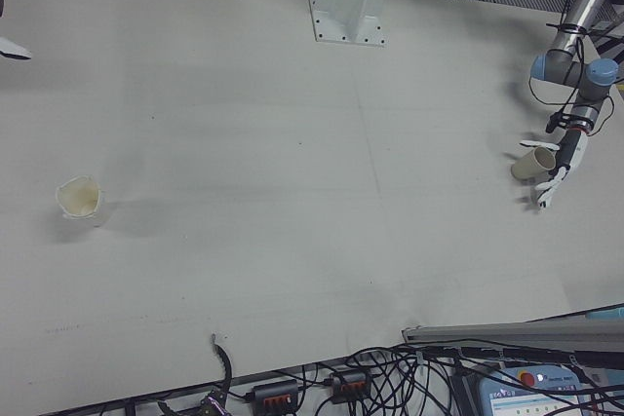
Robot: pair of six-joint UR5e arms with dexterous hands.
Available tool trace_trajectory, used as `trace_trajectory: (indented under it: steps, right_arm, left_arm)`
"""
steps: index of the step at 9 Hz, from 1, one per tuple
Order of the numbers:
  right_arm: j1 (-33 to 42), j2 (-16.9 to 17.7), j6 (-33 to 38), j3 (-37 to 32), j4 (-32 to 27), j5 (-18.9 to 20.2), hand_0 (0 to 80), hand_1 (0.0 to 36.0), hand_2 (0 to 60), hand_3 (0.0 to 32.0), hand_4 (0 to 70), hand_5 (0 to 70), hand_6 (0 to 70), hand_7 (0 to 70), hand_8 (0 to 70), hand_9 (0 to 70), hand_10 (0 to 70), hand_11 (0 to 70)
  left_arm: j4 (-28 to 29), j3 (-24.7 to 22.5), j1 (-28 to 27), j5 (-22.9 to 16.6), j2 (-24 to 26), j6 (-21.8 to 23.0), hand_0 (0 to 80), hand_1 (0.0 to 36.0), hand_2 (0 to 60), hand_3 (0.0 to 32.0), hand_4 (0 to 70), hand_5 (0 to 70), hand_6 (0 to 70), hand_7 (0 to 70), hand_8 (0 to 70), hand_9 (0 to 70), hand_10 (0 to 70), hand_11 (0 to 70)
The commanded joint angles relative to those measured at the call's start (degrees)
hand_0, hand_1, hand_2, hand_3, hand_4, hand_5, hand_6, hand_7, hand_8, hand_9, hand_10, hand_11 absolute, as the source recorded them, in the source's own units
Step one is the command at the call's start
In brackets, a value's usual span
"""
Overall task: Pour water
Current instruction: 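Close the left hand around the beige cup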
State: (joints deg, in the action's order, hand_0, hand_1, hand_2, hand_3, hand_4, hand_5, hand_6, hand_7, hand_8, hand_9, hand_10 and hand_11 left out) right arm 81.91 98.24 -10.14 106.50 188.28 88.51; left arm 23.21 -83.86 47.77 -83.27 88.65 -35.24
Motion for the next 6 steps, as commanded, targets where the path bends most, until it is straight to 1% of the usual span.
trace_trajectory:
  steps: [1, 2, 3, 4, 5, 6]
  right_arm:
    - [0.17, 0.46, 0.03, -0.07, -0.02, -0.01, 46.8, 13.1, 12.7, 0.0, 1.9, 70.0, 6.6, 15.1, 4.5, 6.4, 4.0, 7.0]
    - [0.26, 1.5, 0.03, 0.02, -0.28, -0.09, 46.9, 12.9, 12.4, 0.0, 1.7, 70.0, 6.3, 14.6, 4.4, 6.3, 3.9, 6.7]
    - [0.44, 1.69, 0.12, 0.02, -0.28, -0.01, 46.6, 12.6, 11.8, 0.0, 1.5, 70.0, 6.0, 13.8, 4.3, 6.0, 3.7, 6.4]
    - [0.53, 1.69, 0.12, 0.02, -0.28, -0.01, 46.6, 12.4, 11.0, 0.0, 1.4, 70.0, 5.6, 12.9, 4.1, 5.8, 3.7, 6.5]
    - [0.53, 1.69, 0.12, 0.11, -0.28, -0.09, 46.5, 12.1, 10.4, 0.0, 1.0, 70.0, 5.1, 12.2, 3.7, 5.1, 3.7, 6.4]
    - [0.61, 1.69, 0.2, 0.11, -0.28, -0.09, 46.6, 12.0, 10.0, 0.0, 0.6, 70.0, 4.7, 11.7, 3.6, 5.0, 3.6, 6.4]
  left_arm:
    - [-1.31, -0.43, -6.88, 9.14, 0.47, 2.61, 60.8, 19.7, 5.2, 0.0, 27.1, 70.0, 6.5, 15.8, 3.2, 1.7, 3.1, 6.4]
    - [-2.97, -0.43, -8.47, 11.87, 0.47, 5.33, 60.3, 18.1, 3.6, 0.0, 35.2, 70.0, 7.8, 18.5, 3.4, 2.3, 3.4, 6.6]
    - [-4.9, -0.78, -8.57, 12.34, 0.9, 8.05, 56.2, 13.6, 2.3, 0.0, 46.0, 70.0, 9.2, 21.7, 3.8, 2.9, 3.3, 5.9]
    - [-5.97, -1.65, -8.49, 12.34, 0.91, 9.73, 53.0, 9.1, 1.6, 0.0, 60.1, 70.0, 11.1, 23.8, 4.5, 3.5, 3.4, 5.4]
    - [-9.98, -4.7, -8.31, 12.34, 0.82, 12.27, 59.4, 14.6, 3.0, 0.0, 67.1, 70.0, 12.1, 24.3, 5.6, 4.6, 4.4, 7.2]
    - [-13.68, -7.78, -8.22, 12.25, 0.65, 14.56, 77.3, 25.5, 19.4, 0.0, 70.0, 70.0, 13.0, 24.8, 6.5, 5.6, 5.5, 9.7]
